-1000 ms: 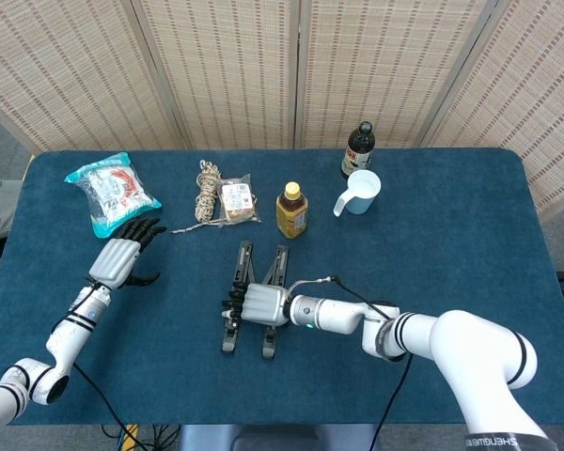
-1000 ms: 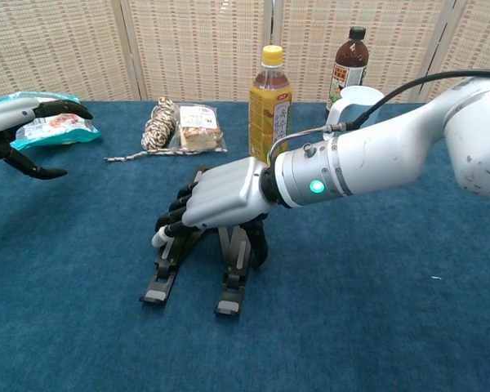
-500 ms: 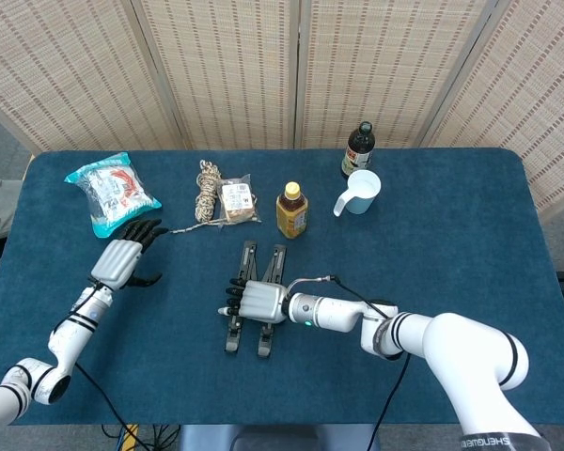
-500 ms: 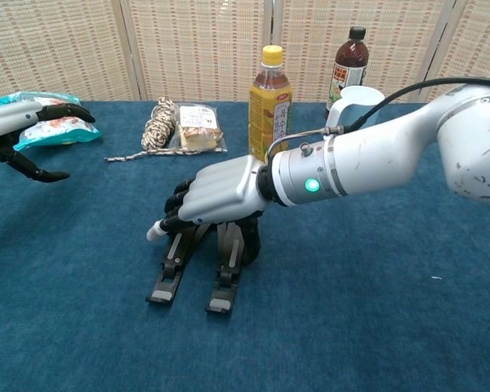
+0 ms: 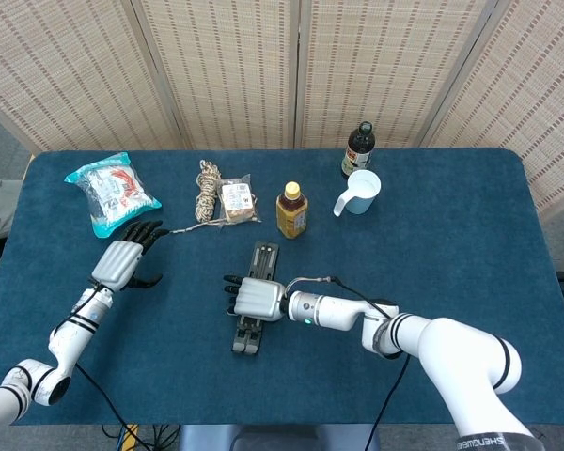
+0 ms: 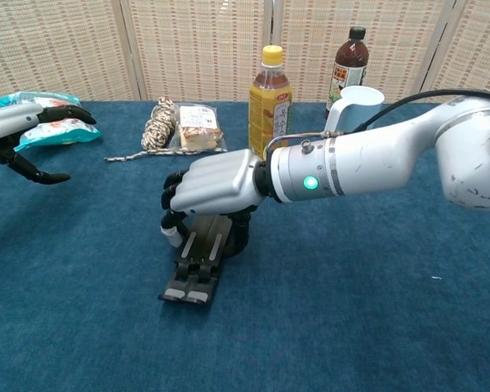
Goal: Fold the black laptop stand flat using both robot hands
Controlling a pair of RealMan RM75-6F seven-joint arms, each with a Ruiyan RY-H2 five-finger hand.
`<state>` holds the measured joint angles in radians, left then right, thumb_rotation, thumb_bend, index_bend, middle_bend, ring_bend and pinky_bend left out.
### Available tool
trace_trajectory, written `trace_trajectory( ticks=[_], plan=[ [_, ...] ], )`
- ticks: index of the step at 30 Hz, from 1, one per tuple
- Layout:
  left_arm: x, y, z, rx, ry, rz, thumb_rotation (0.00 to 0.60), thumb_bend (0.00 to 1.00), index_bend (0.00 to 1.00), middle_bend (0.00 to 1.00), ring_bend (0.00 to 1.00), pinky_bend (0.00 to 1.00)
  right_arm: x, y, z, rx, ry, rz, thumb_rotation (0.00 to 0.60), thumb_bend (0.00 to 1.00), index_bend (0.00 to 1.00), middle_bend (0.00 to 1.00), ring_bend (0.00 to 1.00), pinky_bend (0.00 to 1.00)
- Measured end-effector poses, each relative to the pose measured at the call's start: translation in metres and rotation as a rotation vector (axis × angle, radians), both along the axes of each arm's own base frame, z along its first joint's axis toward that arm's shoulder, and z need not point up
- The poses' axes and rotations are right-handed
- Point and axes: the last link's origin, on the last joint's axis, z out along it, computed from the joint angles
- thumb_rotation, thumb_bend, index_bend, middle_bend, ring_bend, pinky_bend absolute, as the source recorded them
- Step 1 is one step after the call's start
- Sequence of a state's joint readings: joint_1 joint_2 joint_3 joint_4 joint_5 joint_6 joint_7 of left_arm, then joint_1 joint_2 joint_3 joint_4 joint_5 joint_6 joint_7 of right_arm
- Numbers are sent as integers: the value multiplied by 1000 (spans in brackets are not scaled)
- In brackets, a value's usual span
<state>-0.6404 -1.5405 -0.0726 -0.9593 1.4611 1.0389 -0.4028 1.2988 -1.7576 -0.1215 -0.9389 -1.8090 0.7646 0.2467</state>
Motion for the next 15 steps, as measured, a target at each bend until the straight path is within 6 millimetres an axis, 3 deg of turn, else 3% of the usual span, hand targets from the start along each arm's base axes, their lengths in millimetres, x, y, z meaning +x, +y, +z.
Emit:
trace_trajectory(
  ticks=[2, 6, 9, 15],
  plan=[
    [0, 0, 0, 1, 0, -1, 600, 222, 110, 33, 0, 0, 0, 0, 0, 5, -3, -8, 600, 208, 351, 425, 124, 44],
    [1, 0, 1, 4, -4, -4, 600, 222, 110, 33, 0, 0, 1, 2, 3, 16, -10, -30, 600, 159, 43, 158, 5, 34],
    [3, -1, 1, 3, -3, -9, 600, 222, 110, 33, 0, 0, 4, 6, 7, 23, -26, -44, 600, 126, 0, 52, 0, 2],
    [8, -4, 0, 3, 21, -29, 600, 222, 110, 31, 0, 0, 5, 15, 24, 1, -110, -91, 600, 113, 0, 18, 0, 0]
  ],
)
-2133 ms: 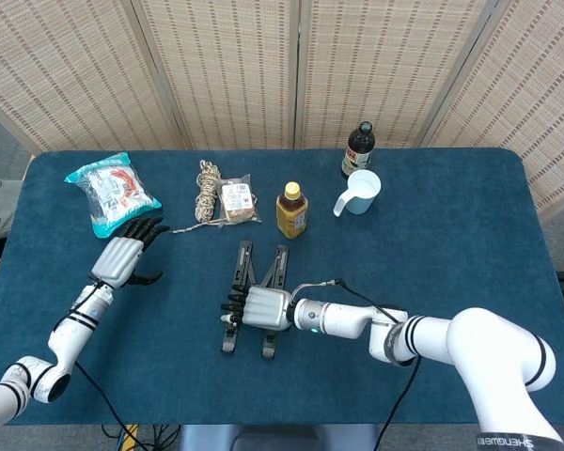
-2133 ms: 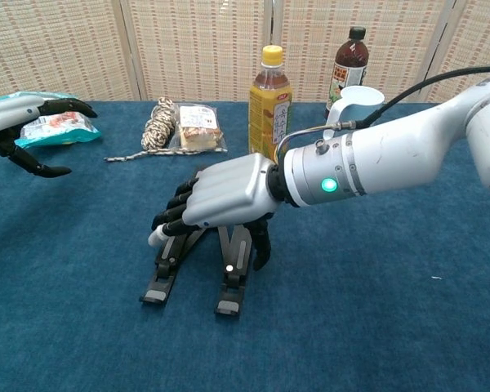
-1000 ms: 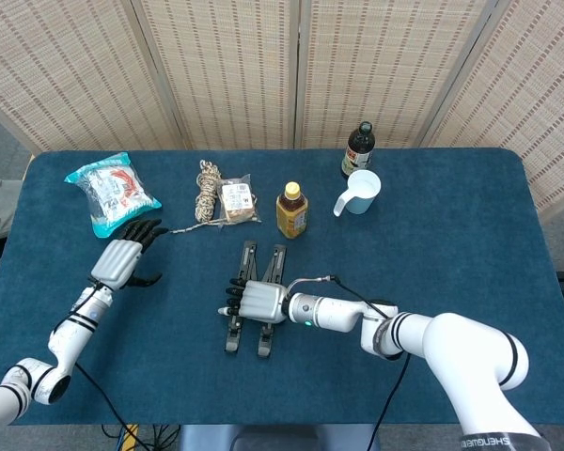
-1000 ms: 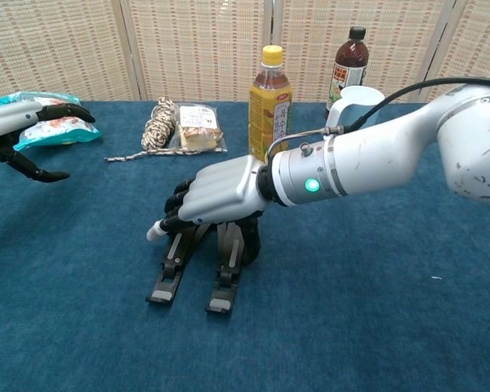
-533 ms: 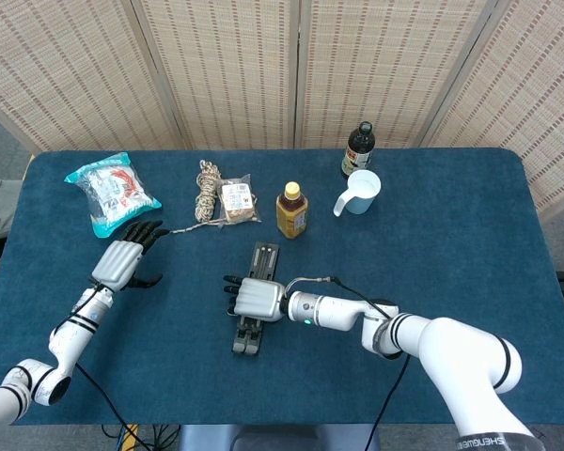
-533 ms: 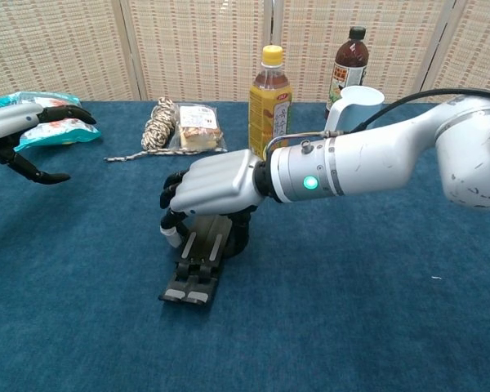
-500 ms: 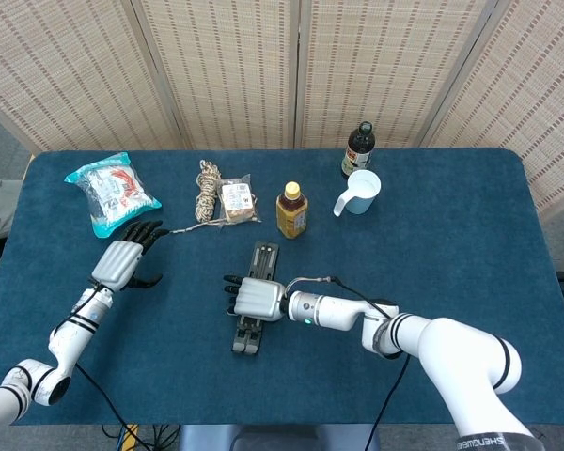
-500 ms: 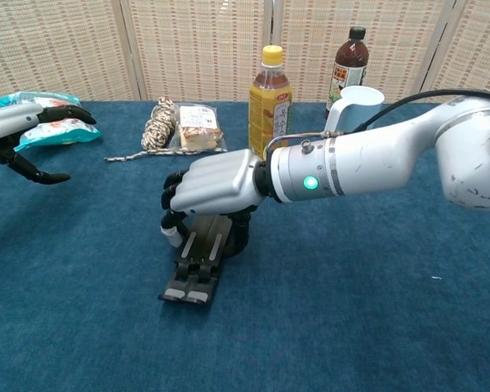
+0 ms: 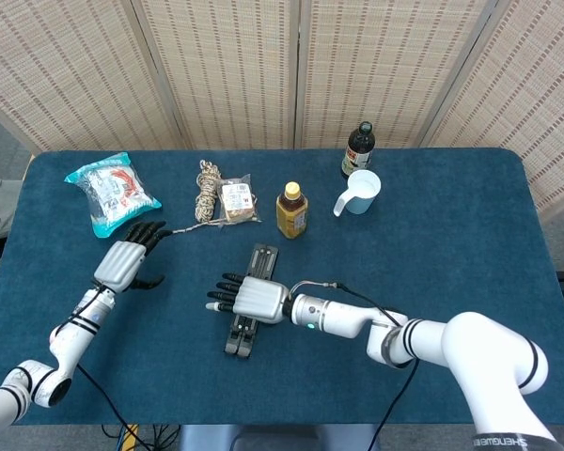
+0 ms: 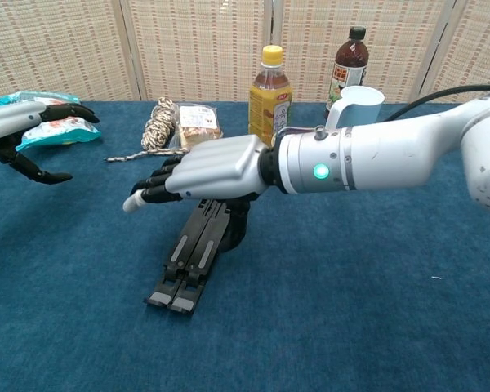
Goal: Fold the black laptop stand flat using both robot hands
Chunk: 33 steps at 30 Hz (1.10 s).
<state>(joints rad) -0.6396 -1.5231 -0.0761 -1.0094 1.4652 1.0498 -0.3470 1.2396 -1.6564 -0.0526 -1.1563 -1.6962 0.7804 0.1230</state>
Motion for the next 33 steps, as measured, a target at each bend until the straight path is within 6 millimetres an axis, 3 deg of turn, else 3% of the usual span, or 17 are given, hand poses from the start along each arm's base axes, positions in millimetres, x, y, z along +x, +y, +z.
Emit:
trace_trajectory(
  ticks=[9, 19, 26, 33],
  plan=[
    [6, -16, 12, 52, 37, -17, 600, 222, 110, 31, 0, 0, -32, 25, 56, -142, -193, -186, 600, 111, 0, 18, 0, 0],
    [-9, -49, 43, 163, 63, 49, 600, 221, 110, 31, 0, 0, -125, 69, 143, -440, -270, -497, 600, 113, 0, 36, 0, 0],
    [-25, -85, 64, 249, 67, 131, 600, 222, 111, 31, 0, 0, -181, 106, 181, -605, -278, -668, 600, 113, 0, 36, 0, 0],
    [-33, -121, 74, 294, 93, 193, 600, 222, 113, 31, 0, 0, -223, 146, 206, -743, -298, -823, 600, 113, 0, 36, 0, 0]
  ],
)
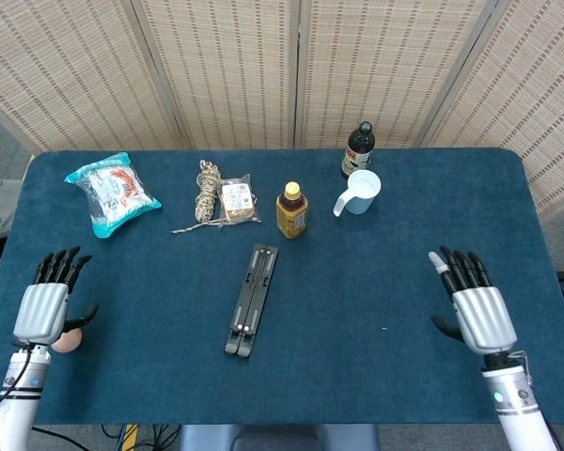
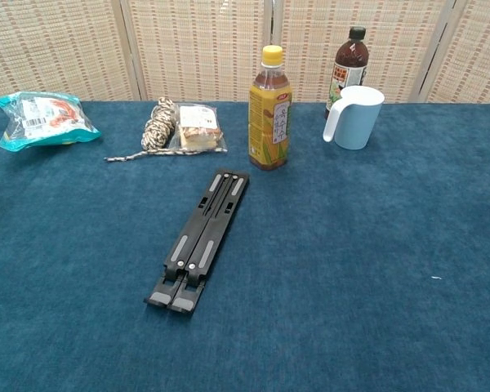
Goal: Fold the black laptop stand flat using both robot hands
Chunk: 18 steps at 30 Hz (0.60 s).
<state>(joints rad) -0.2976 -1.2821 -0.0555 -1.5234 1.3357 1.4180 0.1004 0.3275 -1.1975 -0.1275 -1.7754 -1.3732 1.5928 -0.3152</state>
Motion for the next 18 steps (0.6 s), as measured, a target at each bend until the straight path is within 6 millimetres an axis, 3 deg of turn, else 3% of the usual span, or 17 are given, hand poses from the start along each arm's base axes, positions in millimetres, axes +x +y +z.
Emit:
trace_trajectory(
  ticks=[8, 18],
  plan=[
    [-1, -33, 7, 31, 16, 41, 600, 222, 114, 31, 0, 0, -28, 38, 16, -65, -19, -130, 600, 113, 0, 36, 0, 0],
    [-1, -49, 8, 41, 22, 46, 600, 222, 114, 31, 0, 0, -33, 49, 22, -82, -53, -168, 600, 113, 0, 36, 0, 0]
  ],
)
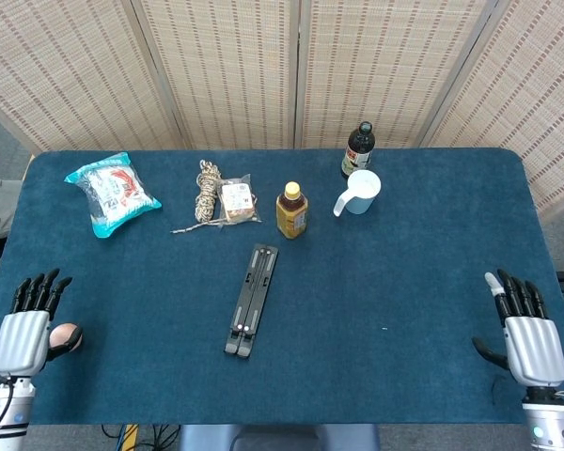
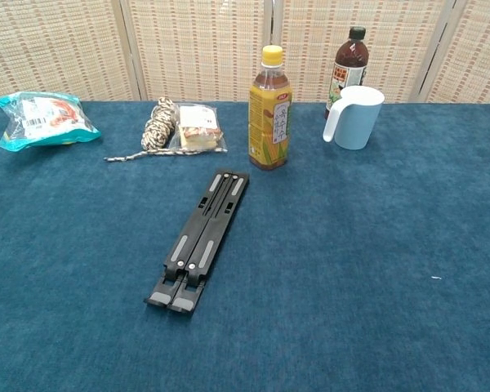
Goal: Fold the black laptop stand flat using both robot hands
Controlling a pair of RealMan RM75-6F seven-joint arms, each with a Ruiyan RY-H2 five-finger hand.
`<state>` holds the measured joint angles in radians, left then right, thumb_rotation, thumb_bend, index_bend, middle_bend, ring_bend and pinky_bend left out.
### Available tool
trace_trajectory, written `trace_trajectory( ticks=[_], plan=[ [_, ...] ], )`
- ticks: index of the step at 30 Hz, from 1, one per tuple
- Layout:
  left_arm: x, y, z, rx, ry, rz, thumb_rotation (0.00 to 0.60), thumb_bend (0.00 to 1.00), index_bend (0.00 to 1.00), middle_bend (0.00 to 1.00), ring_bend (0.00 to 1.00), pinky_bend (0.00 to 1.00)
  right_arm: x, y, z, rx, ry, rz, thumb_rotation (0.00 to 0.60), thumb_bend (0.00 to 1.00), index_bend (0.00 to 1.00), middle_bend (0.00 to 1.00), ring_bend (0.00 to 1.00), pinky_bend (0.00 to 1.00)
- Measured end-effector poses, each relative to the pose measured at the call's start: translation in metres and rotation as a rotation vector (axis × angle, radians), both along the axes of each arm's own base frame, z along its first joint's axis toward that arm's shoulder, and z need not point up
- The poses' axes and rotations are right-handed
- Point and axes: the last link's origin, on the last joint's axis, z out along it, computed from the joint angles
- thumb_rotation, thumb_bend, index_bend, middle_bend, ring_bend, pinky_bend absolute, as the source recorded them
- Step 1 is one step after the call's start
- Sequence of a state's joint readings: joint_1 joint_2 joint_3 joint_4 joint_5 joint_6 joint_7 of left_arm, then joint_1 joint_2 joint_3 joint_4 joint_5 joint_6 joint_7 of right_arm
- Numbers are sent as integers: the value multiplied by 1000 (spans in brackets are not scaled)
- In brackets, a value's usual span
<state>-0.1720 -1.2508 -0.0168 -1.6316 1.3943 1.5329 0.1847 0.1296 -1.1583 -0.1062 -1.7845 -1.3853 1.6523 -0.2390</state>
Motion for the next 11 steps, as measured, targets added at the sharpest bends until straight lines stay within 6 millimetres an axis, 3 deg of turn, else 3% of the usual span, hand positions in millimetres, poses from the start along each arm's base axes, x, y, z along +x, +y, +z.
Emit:
trace_trajectory(
  ticks=[11],
  plan=[
    [3, 1, -1, -10, -13, -22, 600, 222, 114, 31, 0, 0, -1, 18, 11, -65, -29, -24, 600, 114, 0, 38, 0, 0]
  ],
)
